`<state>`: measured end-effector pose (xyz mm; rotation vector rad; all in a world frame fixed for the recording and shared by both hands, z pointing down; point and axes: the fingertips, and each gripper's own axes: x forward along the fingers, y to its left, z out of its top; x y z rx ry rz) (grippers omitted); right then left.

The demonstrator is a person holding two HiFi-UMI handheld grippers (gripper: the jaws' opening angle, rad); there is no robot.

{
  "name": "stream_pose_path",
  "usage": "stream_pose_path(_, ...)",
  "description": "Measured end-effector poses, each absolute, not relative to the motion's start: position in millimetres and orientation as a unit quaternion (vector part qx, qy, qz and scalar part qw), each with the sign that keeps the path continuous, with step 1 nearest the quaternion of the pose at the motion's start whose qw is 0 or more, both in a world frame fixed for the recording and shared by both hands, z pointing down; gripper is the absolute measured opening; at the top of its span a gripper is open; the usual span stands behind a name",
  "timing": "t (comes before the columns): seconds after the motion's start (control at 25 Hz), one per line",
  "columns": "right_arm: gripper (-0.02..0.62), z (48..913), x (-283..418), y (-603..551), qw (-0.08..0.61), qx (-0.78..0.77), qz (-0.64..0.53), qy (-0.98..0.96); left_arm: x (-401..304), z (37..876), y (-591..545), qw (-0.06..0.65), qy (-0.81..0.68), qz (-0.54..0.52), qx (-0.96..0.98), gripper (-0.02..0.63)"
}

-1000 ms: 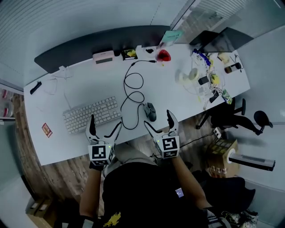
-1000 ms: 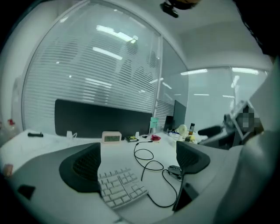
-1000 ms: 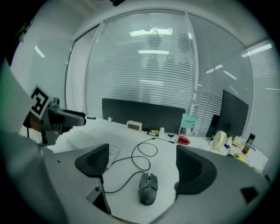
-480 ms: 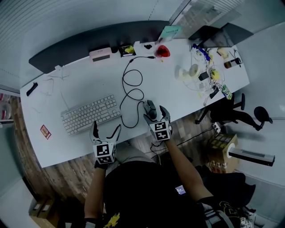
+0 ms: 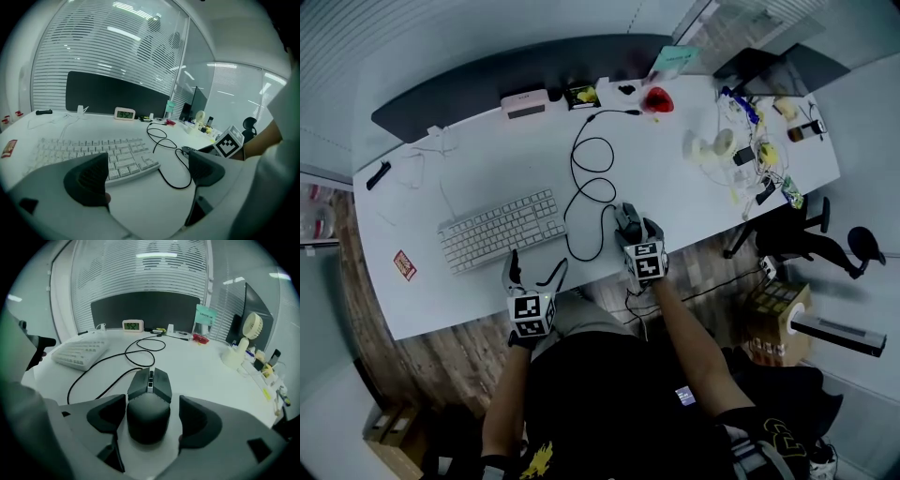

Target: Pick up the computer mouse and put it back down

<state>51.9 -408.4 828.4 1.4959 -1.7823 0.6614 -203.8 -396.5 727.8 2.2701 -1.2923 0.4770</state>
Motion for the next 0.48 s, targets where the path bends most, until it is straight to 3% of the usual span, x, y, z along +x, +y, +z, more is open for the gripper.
stream_pose_path(0.16, 0.302, 830, 43, -406, 0.336, 0.571, 0.261, -0.702, -201, 724, -393, 0.240, -0.471, 0.172, 0.831, 0.541)
stream_pose_path(0.32, 0.298, 829, 47, -406, 0.339, 0.570, 0.261, -0.701, -193, 712, -391, 0.231, -0.472, 0.165, 0.835, 0.541)
stream_pose_path(0.48, 0.293, 794, 36, -406, 0.287, 0.586, 0.266, -0.710, -190, 684, -384, 0.214, -0.472, 0.153, 0.842, 0.537)
